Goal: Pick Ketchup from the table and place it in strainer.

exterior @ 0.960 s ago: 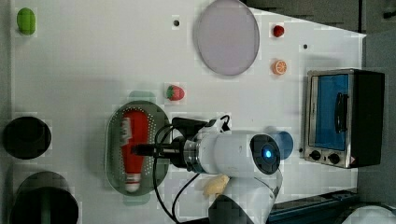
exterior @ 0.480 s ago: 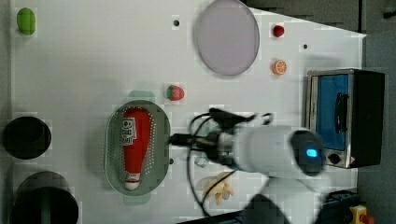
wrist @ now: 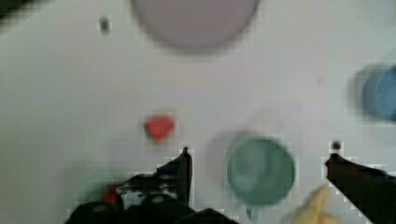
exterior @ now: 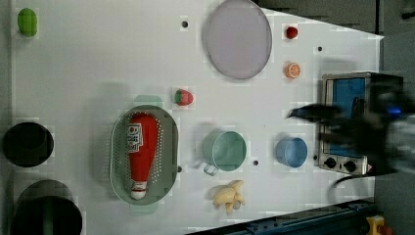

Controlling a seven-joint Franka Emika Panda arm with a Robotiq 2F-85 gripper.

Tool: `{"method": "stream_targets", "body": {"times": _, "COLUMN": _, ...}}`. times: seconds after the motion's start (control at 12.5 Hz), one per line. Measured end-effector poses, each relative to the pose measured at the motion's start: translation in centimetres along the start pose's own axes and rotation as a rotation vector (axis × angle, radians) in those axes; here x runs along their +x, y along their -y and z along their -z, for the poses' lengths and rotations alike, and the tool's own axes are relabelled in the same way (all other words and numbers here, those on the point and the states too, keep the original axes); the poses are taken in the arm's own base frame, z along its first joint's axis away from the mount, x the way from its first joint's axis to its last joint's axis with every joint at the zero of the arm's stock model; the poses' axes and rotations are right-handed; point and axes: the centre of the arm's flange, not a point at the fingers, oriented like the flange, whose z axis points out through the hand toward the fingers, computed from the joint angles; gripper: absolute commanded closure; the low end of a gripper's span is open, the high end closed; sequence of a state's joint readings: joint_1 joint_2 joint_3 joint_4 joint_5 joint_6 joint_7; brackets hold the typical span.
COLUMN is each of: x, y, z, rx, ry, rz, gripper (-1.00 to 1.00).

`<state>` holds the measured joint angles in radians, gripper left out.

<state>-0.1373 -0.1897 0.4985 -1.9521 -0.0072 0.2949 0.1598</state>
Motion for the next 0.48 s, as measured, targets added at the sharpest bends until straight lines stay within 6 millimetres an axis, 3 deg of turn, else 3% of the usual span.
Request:
{"method": "stream_targets", "body": {"times": 0.08, "x": 2.6, "y": -2.3, "z": 2.3, "rx": 0.017, "ry": -0.02, "rz": -0.066, "gripper": -1.0}}
{"method": "stream_targets", "body": {"times": 0.24, "x": 7.9, "y": -8.0, "z": 5.0, "rx": 0.04, "ry": -0.044, "rz": -0.207, "gripper": -1.0}}
{"method": "stream_targets", "body": {"times": 0.48, "x": 13.7, "y": -16.7, "z": 4.5, "rx": 0.024, "ry": -0.013, "rz": -0.399, "gripper": -1.0}}
